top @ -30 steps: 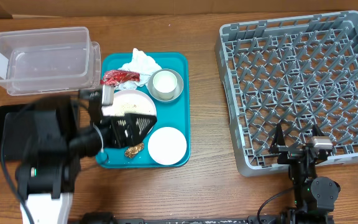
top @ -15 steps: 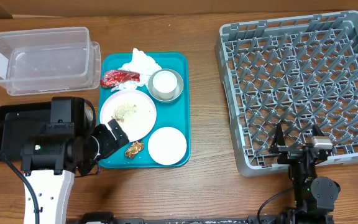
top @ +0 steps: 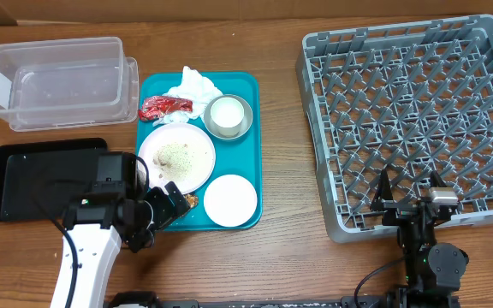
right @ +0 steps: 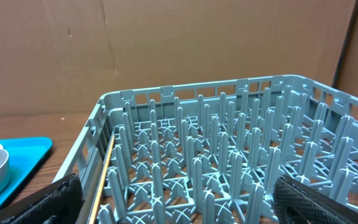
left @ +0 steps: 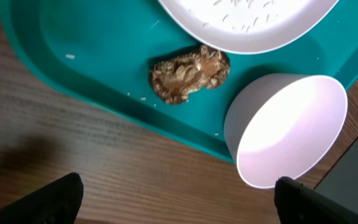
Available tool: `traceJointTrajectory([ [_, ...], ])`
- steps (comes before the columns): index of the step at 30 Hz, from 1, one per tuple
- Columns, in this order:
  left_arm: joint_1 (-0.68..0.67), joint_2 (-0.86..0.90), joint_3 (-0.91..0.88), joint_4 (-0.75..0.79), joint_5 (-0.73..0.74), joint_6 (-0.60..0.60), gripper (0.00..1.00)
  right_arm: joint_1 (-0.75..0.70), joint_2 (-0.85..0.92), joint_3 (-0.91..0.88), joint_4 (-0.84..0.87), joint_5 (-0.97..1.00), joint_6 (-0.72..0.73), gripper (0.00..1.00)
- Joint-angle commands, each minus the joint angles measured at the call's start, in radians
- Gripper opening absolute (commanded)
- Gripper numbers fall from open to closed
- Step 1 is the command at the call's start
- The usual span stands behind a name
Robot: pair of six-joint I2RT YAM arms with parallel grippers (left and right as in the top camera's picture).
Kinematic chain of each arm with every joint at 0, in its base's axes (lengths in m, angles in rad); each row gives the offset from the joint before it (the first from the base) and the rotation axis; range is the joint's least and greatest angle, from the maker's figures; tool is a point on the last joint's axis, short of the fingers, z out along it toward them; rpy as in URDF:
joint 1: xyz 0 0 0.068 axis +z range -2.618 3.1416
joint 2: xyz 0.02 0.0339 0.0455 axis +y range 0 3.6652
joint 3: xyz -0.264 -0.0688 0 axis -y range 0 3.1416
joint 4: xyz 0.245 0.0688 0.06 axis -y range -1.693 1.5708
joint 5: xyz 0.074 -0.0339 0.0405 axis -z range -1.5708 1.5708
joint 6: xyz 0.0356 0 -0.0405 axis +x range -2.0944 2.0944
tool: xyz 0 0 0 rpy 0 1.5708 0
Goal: Sort waste into correct bins and load items into the dishwasher
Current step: 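Move the left gripper down to the brown food scrap beside the plate, then close the left gripper on the brown food scrap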
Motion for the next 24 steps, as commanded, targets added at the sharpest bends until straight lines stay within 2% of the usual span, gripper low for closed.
traceJointTrajectory([
  [1,-0.010,0.031,-0.011,0.040,-0.074,0.042,0.95,-0.003,-0.009,-0.010,0.003,0.006,-0.001,1.00],
  [3,-0.030,0.061,-0.011,0.078,-0.117,0.042,0.88,-0.003,-0.009,-0.010,0.003,0.006,-0.001,1.00],
  [12,-0.153,0.235,-0.011,0.182,-0.168,0.003,0.89,-0.003,-0.009,-0.010,0.003,0.006,-0.001,1.00],
  [18,-0.169,0.303,-0.011,0.205,-0.248,0.000,0.88,-0.003,-0.009,-0.010,0.003,0.006,-0.001,1.00],
  [24,-0.169,0.324,-0.011,0.269,-0.260,0.038,0.77,-0.003,-0.009,-0.010,0.003,0.006,-0.001,1.00],
])
